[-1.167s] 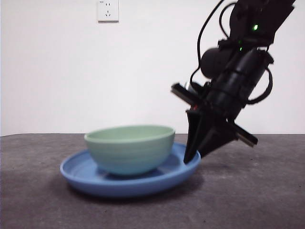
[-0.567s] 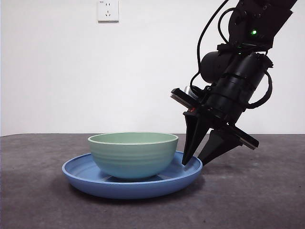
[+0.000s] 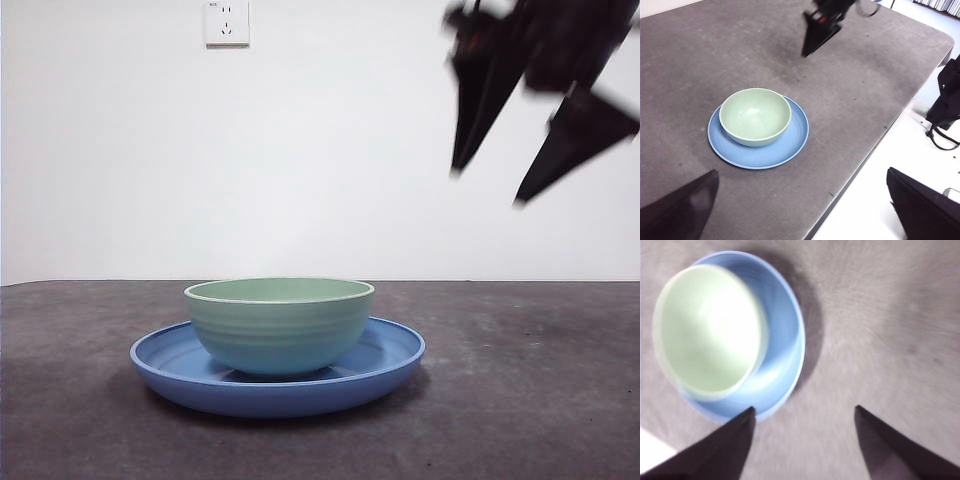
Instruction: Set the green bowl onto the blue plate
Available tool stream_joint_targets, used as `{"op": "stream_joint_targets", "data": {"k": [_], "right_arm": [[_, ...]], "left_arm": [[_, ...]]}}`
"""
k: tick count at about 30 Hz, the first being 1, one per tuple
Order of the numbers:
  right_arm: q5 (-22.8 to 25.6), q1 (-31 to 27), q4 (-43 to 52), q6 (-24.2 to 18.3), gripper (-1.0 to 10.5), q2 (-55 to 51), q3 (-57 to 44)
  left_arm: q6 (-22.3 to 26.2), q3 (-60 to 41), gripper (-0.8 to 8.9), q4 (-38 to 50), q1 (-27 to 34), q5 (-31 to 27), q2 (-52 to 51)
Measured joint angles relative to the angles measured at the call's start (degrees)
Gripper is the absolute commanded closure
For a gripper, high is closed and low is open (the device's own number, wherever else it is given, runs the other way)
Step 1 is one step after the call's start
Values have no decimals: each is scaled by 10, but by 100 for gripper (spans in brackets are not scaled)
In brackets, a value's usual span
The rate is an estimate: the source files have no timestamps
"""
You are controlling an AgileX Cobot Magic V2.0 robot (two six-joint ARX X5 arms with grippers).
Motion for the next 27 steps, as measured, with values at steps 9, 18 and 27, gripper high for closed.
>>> {"op": "stream_joint_targets", "data": {"k": [9,18,27], "right_arm": [[6,24,-65,-14,452,-231,-1],[43,96,-63,-14,451,-428,-85],[44,101,-50,-14,450,-583,-189]], "left_arm": [[0,0,274,0,0,0,0],[0,0,279,0,0,0,0],[0,0,282,-5,0,0,0]]}}
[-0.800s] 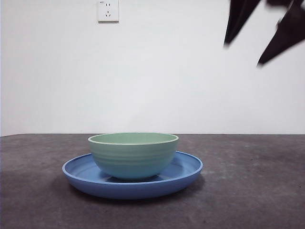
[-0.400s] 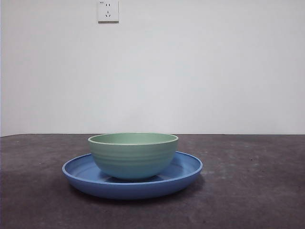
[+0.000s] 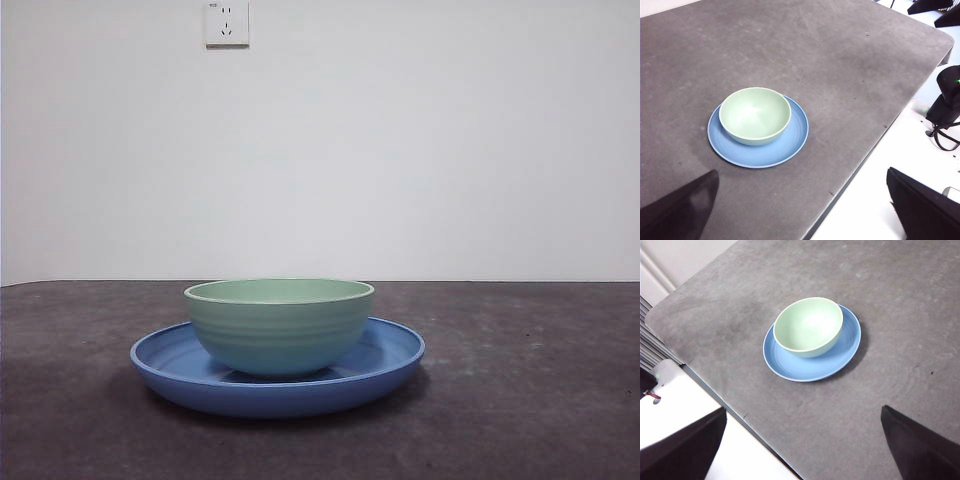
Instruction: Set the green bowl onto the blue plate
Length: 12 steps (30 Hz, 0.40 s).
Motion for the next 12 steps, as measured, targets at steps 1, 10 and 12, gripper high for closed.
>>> {"op": "stream_joint_targets", "data": {"k": [1,10,12], "right_arm": [[0,0,0,0,451,-10,-8],[0,0,0,0,451,-32,-19],[0,0,0,0,454,-32,-19]], "left_arm": [[0,0,282,-3,0,0,0],[0,0,284,-24,0,0,0],[0,0,322,-25,0,0,0]]}}
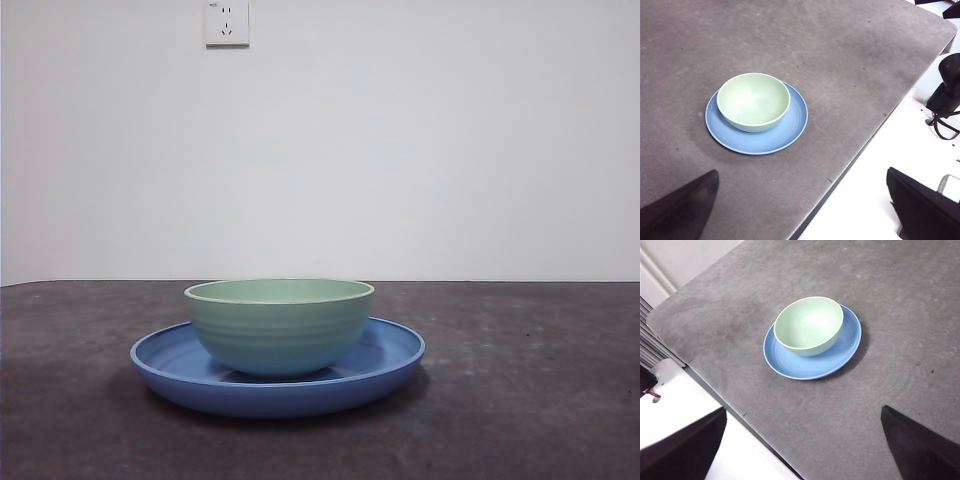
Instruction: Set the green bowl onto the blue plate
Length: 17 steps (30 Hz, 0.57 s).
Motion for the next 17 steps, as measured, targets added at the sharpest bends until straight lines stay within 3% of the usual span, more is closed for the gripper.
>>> {"op": "stream_joint_targets", "data": {"k": [1,3,4,5,17], "right_arm": [[0,0,0,0,487,0,0],[-1,0,0,1,803,0,0],[-5,0,0,1,975,0,0],[-9,0,0,1,915,0,0],[-15,0,6,0,919,0,0]], "left_arm": [[0,0,408,-1,0,0,0],[2,0,732,-1,0,0,0],[2,0,802,-1,0,0,0],[2,0,787,-1,0,0,0],[0,0,807,0,0,0,0]]}}
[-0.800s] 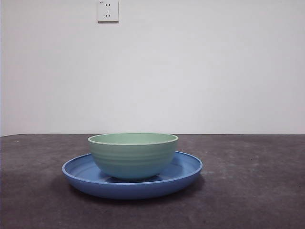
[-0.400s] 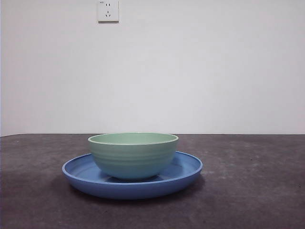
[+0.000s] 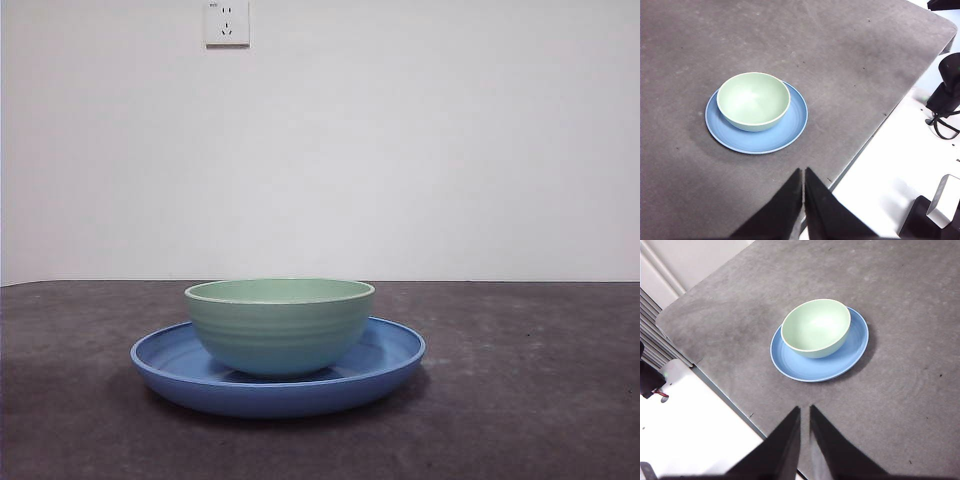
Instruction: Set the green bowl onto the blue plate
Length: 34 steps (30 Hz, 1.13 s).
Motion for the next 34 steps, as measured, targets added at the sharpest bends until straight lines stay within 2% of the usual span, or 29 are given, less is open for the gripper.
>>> {"op": "stream_joint_targets", "data": {"k": [11,14,18,22,27,30,34], "right_arm": [[0,0,0,0,919,0,0],[0,0,1,0,919,0,0],[0,0,1,0,919,0,0],[0,0,1,0,919,0,0],[0,0,2,0,919,0,0],[0,0,2,0,919,0,0],[0,0,2,0,919,0,0]], "left_arm": [[0,0,807,0,4,0,0],[0,0,807,0,37,0,-5],[1,-4,807,14,116,0,-7],[9,-41,807,104,196,0,-8],[11,-148,807,283,297,0,-12],[12,-228,807,384,329,-6,-15],[10,-335,807,477,344,-61,-30]]}}
